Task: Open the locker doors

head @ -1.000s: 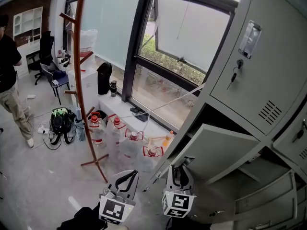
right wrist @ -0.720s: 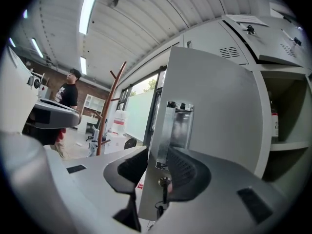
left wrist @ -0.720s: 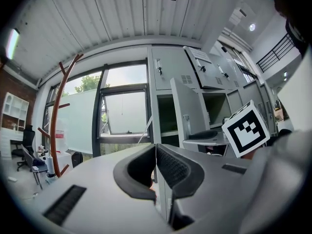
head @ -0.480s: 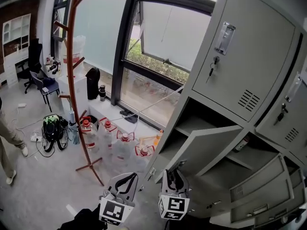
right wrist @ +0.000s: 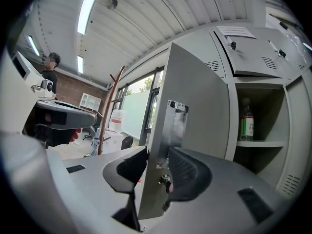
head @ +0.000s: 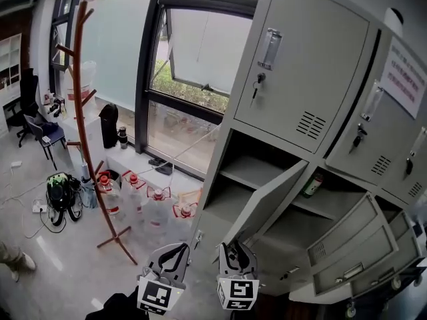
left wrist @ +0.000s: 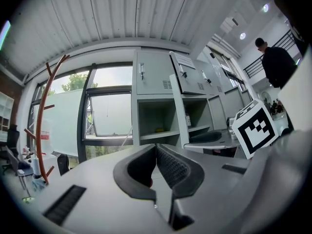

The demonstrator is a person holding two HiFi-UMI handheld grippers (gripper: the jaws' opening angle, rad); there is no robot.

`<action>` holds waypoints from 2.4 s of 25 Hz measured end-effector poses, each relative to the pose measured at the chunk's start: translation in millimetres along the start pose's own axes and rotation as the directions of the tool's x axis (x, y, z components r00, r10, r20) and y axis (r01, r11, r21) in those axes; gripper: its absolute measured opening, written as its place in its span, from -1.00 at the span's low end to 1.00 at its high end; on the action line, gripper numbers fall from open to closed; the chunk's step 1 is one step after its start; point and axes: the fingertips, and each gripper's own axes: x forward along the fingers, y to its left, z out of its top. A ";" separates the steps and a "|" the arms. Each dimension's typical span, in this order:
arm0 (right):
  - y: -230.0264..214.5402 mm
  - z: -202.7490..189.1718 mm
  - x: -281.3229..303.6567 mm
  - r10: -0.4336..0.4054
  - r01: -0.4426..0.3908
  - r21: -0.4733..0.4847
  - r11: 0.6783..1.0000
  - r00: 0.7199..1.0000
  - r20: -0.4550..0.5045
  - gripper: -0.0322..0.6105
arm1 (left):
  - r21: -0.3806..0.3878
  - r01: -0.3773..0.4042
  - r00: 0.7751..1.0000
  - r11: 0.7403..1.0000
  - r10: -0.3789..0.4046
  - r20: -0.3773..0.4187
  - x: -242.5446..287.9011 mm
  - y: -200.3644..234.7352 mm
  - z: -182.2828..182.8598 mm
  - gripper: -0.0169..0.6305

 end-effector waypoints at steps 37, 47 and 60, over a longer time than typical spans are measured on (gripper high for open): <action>-97.4 -31.4 -128.4 -0.313 0.313 0.003 0.950 0.949 -0.047 -0.64 | 0.024 0.315 0.949 0.949 -0.315 0.023 30.1 -129.3 11.4 -0.87; -111.4 -36.1 -168.1 -0.391 0.392 0.039 0.919 0.920 -0.038 -0.70 | 0.020 0.354 0.935 0.935 -0.354 0.003 26.0 -145.1 0.6 -0.87; -135.2 -47.6 -270.2 -0.467 0.468 0.060 0.882 0.884 -0.034 -0.84 | 0.023 0.386 0.922 0.922 -0.386 -0.017 -7.9 -210.3 1.8 -0.87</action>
